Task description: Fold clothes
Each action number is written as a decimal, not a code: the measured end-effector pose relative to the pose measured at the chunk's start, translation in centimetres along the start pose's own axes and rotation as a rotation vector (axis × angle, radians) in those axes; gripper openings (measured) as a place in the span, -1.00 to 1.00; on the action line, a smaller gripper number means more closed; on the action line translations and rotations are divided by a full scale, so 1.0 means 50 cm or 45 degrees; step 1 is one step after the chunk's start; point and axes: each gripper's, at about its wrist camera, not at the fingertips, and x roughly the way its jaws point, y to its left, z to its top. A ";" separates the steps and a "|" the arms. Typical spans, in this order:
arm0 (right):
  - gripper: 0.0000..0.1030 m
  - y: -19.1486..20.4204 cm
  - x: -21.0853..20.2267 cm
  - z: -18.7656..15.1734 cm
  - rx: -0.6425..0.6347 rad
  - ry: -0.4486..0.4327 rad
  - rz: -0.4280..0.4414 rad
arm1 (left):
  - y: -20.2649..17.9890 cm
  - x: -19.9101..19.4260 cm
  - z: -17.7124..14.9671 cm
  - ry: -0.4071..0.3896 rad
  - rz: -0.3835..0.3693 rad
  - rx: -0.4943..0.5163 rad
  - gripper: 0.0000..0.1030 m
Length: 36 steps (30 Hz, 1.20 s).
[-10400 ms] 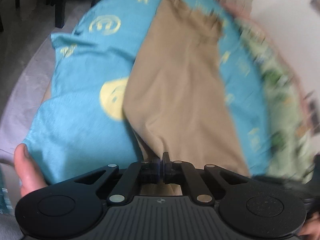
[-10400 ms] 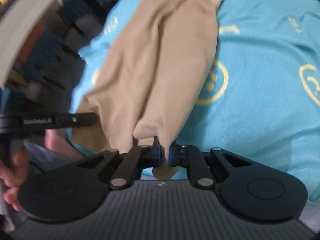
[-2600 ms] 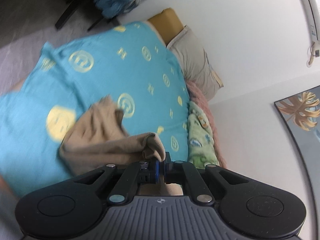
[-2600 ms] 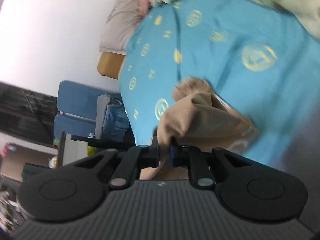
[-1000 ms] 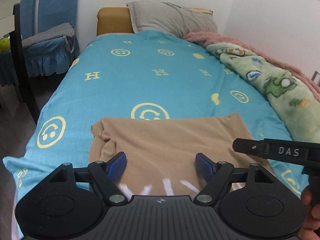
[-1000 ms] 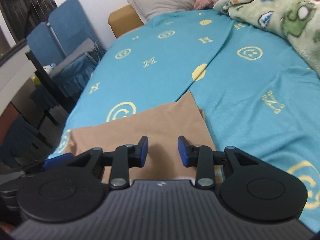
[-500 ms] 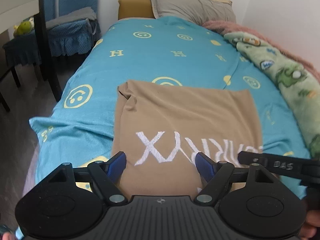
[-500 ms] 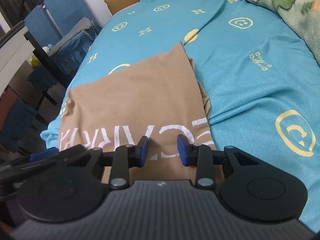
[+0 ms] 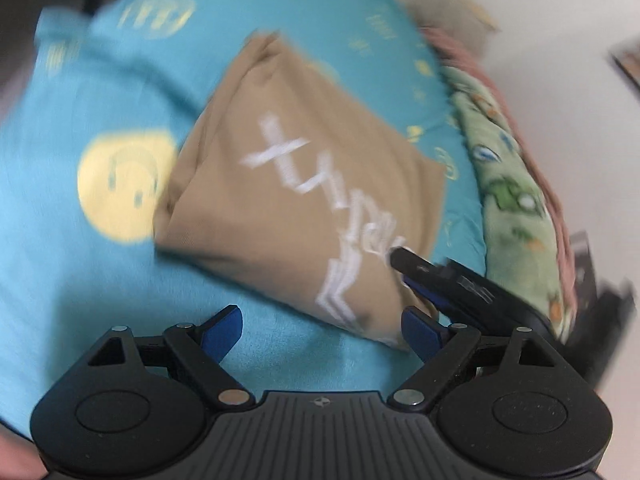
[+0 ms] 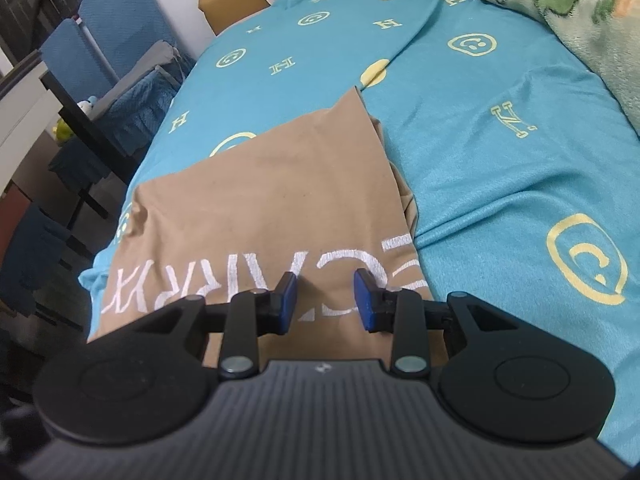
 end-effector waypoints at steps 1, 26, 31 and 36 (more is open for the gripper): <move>-0.34 -0.001 -0.001 0.000 0.004 0.001 -0.002 | 0.008 0.010 0.006 -0.001 0.003 -0.045 0.71; 0.73 -0.010 -0.115 -0.007 0.325 -0.046 0.441 | 0.041 -0.023 0.023 -0.359 -0.017 -0.211 -0.33; 0.76 -0.035 -0.063 -0.044 0.676 0.168 0.665 | 0.043 -0.034 0.022 -0.385 -0.044 -0.236 -0.41; 0.75 -0.064 0.022 -0.105 1.031 0.371 0.728 | 0.047 -0.042 0.028 -0.422 -0.081 -0.276 -0.48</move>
